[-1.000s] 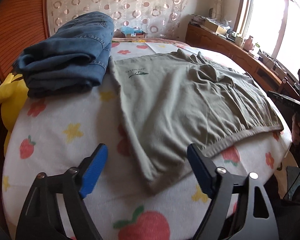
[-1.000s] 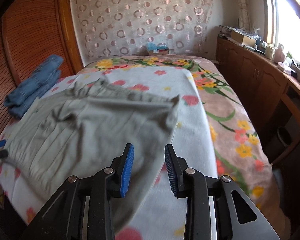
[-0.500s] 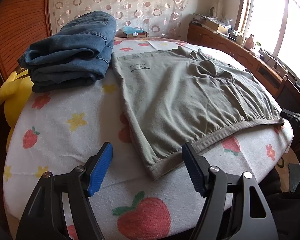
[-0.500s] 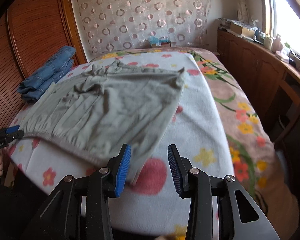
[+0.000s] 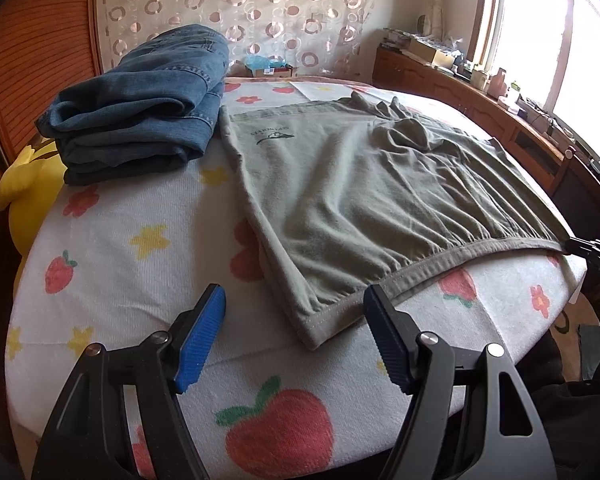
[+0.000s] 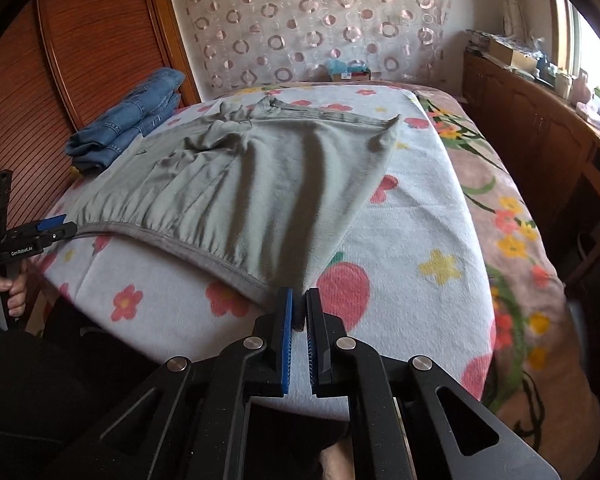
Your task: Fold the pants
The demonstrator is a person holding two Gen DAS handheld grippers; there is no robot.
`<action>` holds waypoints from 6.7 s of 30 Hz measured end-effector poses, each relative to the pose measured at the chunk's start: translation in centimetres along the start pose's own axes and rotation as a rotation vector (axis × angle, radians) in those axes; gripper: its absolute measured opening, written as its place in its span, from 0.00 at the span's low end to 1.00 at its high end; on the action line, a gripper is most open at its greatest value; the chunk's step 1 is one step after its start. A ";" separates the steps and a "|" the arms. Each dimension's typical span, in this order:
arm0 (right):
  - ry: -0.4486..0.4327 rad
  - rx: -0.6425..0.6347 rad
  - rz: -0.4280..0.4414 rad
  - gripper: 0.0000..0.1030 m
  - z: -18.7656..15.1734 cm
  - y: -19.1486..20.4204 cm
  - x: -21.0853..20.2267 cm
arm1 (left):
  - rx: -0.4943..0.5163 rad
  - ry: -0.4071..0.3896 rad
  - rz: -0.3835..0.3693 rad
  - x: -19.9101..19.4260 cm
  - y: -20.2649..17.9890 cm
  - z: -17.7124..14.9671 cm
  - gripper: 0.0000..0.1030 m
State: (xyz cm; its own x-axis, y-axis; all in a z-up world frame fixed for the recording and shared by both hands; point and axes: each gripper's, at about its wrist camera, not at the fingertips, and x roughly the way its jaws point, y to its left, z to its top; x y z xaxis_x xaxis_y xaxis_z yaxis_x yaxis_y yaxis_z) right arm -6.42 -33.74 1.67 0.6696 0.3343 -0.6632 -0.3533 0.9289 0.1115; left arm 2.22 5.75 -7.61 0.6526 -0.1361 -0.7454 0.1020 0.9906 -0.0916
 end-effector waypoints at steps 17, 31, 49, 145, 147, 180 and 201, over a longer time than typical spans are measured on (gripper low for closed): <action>-0.080 0.025 -0.038 0.22 1.0 1.8 1.4 | 0.012 -0.038 -0.058 -1.0 -0.9 0.4 0.08; -0.131 0.078 0.002 0.22 1.0 1.1 2.7 | 0.148 -0.067 -0.106 -1.0 -6.4 5.0 0.05; -0.148 0.109 0.005 0.22 0.9 0.0 3.2 | 0.308 -0.041 -0.260 1.4 -16.7 10.6 0.04; -0.097 0.074 0.046 0.16 0.2 -0.4 2.9 | 0.303 0.056 -0.132 6.7 -16.0 6.5 0.73; -0.100 0.079 0.041 0.21 0.2 -0.6 2.7 | 0.302 0.054 -0.133 6.6 -15.9 6.4 0.73; 0.056 -0.079 0.118 0.27 16.2 1.8 19.3 | 0.177 -0.064 -0.111 4.2 -11.0 10.9 0.73; -0.004 -0.240 0.295 0.02 13.9 8.1 15.9 | 0.104 -0.107 -0.086 2.9 -7.5 10.9 0.73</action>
State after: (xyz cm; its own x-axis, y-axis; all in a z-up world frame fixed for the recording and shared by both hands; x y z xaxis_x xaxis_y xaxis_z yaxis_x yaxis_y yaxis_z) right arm 10.46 -18.65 2.31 0.5189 0.5828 -0.6253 -0.6738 0.7291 0.1204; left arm 11.56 -2.27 -1.92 0.7140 -0.2268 -0.6624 0.2346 0.9689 -0.0789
